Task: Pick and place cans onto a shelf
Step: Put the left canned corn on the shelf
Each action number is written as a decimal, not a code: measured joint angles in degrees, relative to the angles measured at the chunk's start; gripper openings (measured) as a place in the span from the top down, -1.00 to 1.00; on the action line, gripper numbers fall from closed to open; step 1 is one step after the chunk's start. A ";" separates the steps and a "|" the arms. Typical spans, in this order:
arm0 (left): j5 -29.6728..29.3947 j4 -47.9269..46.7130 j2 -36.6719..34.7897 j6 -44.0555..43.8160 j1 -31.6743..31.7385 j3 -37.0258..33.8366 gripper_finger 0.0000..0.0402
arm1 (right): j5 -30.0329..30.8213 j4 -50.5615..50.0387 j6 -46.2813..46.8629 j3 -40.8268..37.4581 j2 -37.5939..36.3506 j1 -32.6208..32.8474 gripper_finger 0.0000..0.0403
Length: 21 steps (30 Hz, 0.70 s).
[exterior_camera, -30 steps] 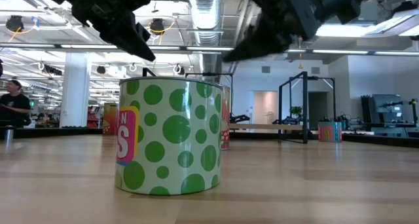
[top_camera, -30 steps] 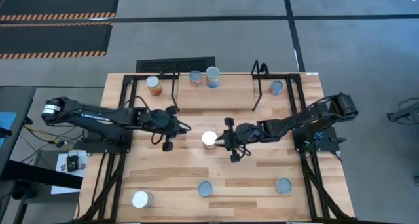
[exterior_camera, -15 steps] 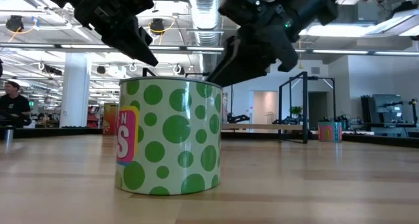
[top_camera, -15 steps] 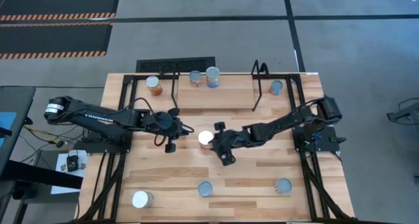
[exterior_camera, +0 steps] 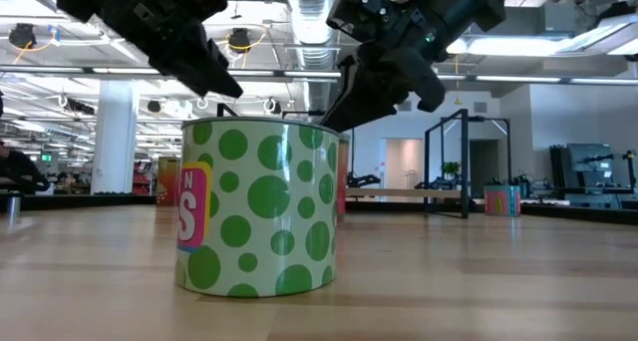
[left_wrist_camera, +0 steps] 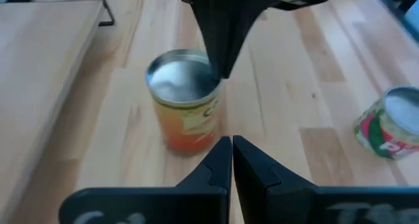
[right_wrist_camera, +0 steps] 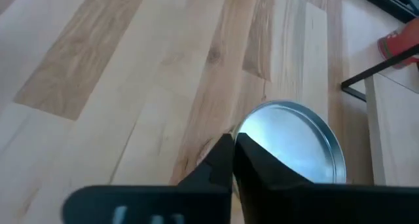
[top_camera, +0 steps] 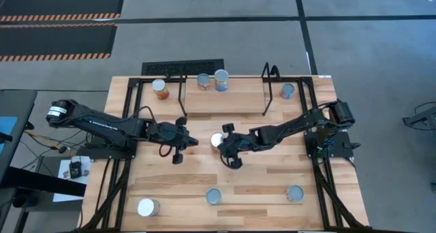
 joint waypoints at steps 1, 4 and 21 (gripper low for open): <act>0.06 2.69 0.00 -0.59 -0.08 -1.58 1.00 | 0.00 -0.06 -0.11 0.00 -0.02 0.00 0.93; -0.04 9.66 0.00 -2.97 -0.04 -5.96 1.00 | -0.06 -0.77 -0.46 -0.04 -0.60 0.15 0.97; -4.63 25.06 -0.02 -6.52 0.00 -14.99 1.00 | 4.35 -14.22 4.03 -0.09 -19.59 -12.00 0.97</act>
